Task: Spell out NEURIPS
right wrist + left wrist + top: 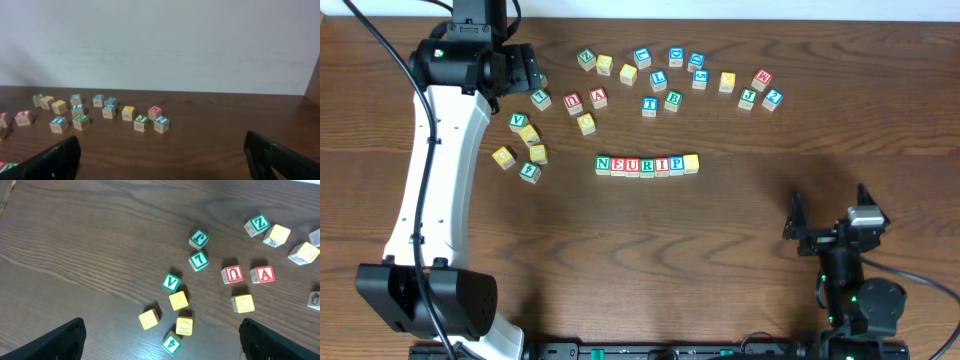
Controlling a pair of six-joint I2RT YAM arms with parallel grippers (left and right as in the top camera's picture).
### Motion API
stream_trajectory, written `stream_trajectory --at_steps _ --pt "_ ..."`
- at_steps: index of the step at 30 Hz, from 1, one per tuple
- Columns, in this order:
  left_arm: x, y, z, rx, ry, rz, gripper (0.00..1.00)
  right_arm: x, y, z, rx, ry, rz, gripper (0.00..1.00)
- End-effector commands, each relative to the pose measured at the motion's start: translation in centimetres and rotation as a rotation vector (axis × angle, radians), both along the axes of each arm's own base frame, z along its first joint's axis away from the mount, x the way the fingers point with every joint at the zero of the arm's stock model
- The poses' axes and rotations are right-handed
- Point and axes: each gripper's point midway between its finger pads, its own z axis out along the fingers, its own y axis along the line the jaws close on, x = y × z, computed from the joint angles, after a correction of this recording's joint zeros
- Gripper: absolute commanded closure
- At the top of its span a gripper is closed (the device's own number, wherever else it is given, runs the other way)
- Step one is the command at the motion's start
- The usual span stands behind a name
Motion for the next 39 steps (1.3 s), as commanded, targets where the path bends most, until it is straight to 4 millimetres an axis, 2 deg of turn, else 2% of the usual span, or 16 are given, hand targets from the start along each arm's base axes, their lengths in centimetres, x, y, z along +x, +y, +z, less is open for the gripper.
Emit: stream_trajectory --at_steps 1,6,12,39 --pt "0.0 0.4 0.0 0.011 0.001 0.011 0.03 -0.4 0.0 -0.8 0.013 -0.024 0.003 0.01" --pt "0.0 0.4 0.0 0.011 0.001 0.011 0.03 -0.6 0.0 -2.1 0.011 -0.038 -0.002 0.01" --pt "0.0 0.4 0.0 0.011 0.001 0.011 0.03 -0.8 -0.2 -5.2 0.023 0.085 -0.011 0.01" --pt "0.0 0.4 0.0 0.011 0.001 0.011 0.03 -0.8 -0.1 -5.1 0.023 0.083 -0.010 0.01"
